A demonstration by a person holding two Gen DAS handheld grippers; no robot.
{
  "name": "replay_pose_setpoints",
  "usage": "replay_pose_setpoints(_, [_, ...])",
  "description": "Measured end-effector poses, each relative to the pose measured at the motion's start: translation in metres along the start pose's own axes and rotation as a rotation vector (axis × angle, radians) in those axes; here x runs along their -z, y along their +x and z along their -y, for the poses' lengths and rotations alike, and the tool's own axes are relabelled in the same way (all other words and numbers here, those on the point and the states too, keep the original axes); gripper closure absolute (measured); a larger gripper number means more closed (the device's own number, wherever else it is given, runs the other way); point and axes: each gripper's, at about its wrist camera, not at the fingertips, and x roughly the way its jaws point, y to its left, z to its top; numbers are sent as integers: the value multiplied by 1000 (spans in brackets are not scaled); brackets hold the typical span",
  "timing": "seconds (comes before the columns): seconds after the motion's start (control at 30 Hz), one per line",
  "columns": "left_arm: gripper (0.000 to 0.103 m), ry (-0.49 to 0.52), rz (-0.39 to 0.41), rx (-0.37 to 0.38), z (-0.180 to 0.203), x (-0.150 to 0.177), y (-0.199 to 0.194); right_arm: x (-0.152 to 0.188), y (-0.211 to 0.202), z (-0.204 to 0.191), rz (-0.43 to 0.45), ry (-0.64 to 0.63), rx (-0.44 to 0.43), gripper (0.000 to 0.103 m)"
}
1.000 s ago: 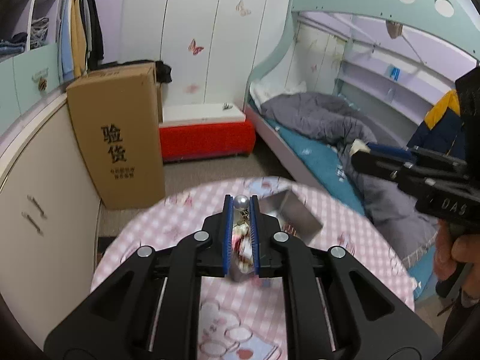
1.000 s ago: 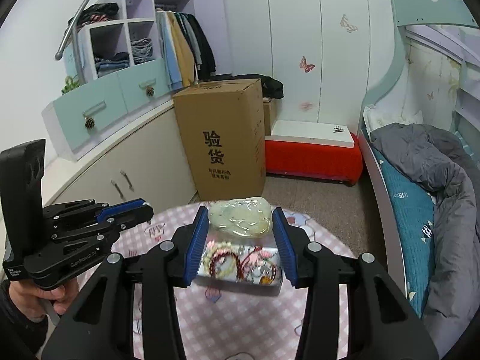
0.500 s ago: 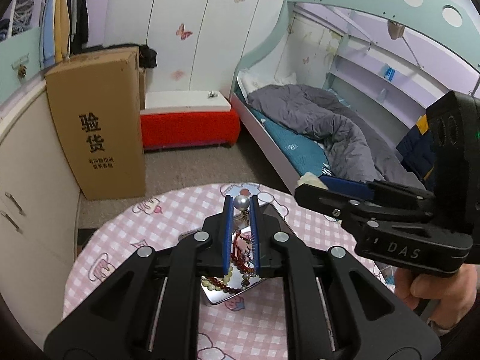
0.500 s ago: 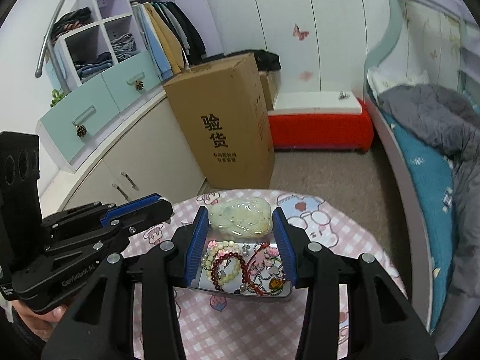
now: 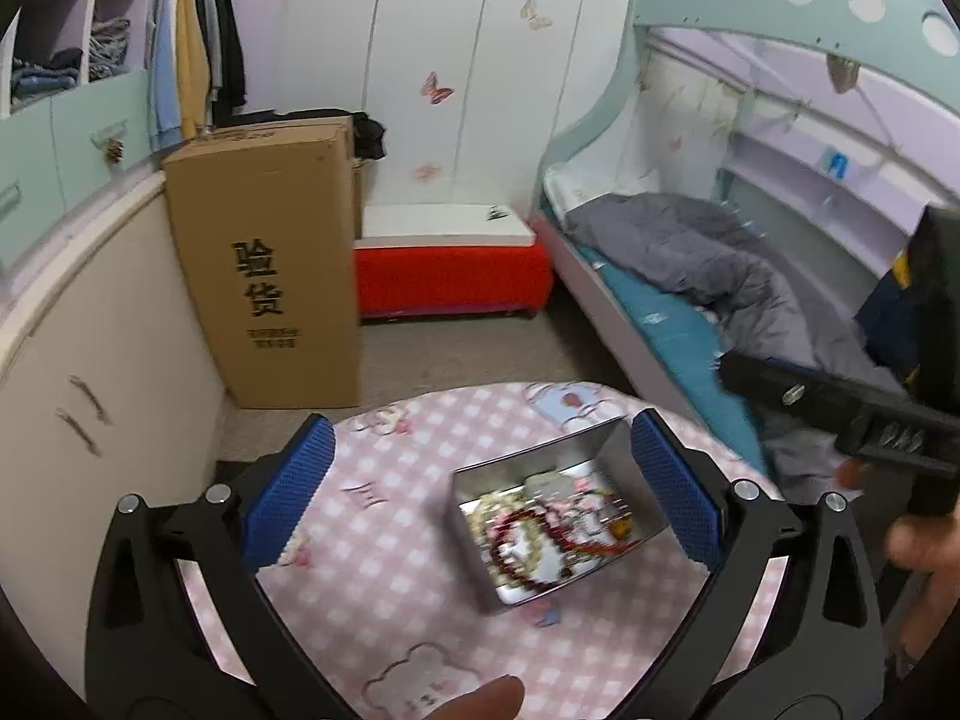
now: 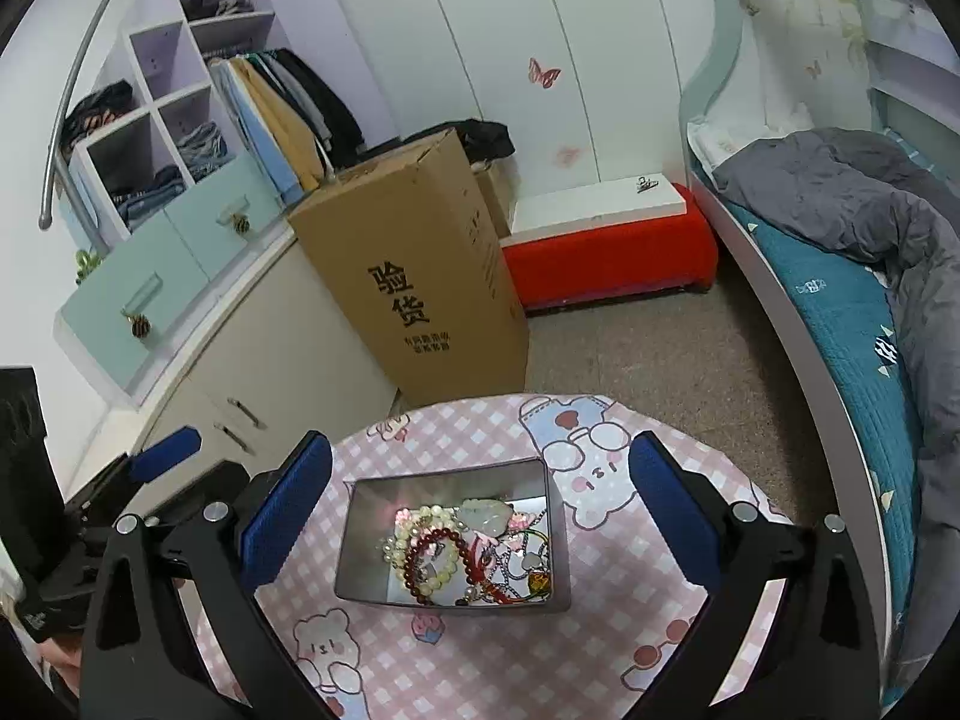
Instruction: Organize jewelry
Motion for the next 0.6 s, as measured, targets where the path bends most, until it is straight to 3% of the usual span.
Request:
replay_pose_setpoints(0.3, [6, 11, 67, -77, -4, 1, -45, -1, -36, -22, 66, -30, -2, 7])
replay_pose_setpoints(0.6, [6, 7, 196, -149, 4, 5, -129, 18, -102, -57, 177, -100, 73, 7])
